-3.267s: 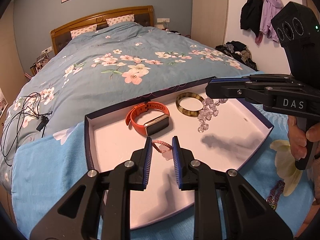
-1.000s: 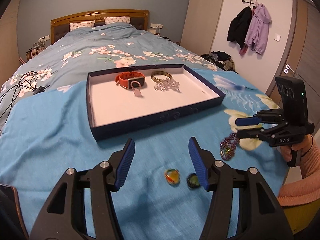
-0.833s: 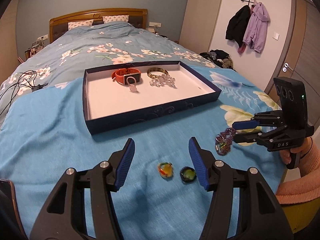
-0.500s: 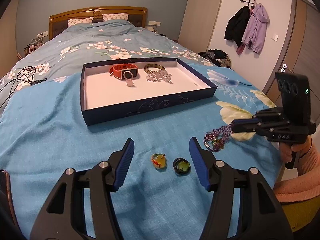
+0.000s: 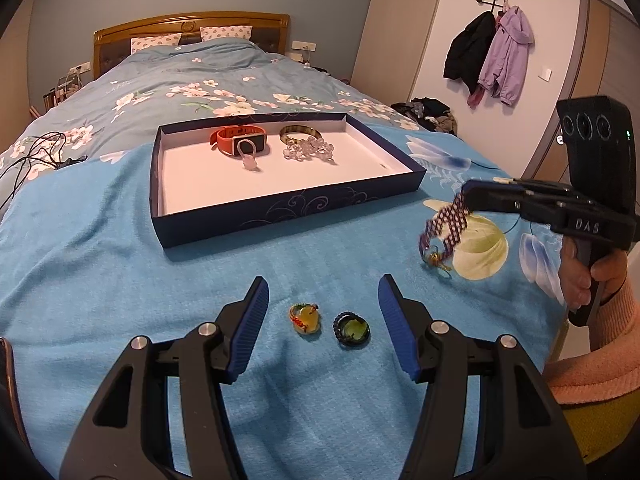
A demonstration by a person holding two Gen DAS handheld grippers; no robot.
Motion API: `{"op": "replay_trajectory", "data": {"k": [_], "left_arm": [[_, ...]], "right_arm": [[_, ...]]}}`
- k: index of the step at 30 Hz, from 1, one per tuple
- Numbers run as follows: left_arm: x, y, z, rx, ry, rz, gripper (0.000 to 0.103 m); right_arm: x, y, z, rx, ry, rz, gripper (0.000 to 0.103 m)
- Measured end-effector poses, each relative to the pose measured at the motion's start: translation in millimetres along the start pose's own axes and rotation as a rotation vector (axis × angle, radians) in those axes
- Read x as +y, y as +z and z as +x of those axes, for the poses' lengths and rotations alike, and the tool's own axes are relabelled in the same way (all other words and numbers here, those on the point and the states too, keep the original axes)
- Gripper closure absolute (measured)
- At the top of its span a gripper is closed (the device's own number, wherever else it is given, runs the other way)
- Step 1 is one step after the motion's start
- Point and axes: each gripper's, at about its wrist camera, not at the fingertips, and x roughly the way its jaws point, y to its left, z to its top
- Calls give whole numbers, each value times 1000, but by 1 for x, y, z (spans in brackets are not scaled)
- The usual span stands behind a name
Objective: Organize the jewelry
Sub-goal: 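Grasp the purple beaded bracelet with the right tool, then lift the purple bracelet with right tool while left tool approaches yellow charm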
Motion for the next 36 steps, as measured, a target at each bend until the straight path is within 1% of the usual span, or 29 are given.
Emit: {"op": "replay_trajectory", "data": {"k": [6, 10, 15, 19, 24, 32, 36], "left_arm": [[-4, -3, 1, 4, -6, 18, 47], [-12, -7, 0, 15, -23, 50, 47], [-23, -13, 4, 49, -40, 92, 54], [-30, -19, 11, 84, -44, 111, 57], [-27, -19, 12, 91, -29, 98, 58], [-11, -14, 7, 63, 12, 58, 58], [-2, -11, 5, 60, 28, 43, 62]], "right_arm": [[-7, 9, 3, -28, 3, 27, 98], [-11, 9, 7, -23, 1, 37, 98], [-14, 10, 9, -22, -5, 49, 98], [-14, 9, 10, -22, -3, 50, 98], [-13, 8, 11, -19, 4, 47, 98], [-13, 5, 15, -17, 17, 52, 98], [-13, 4, 17, -14, 22, 57, 98]]}}
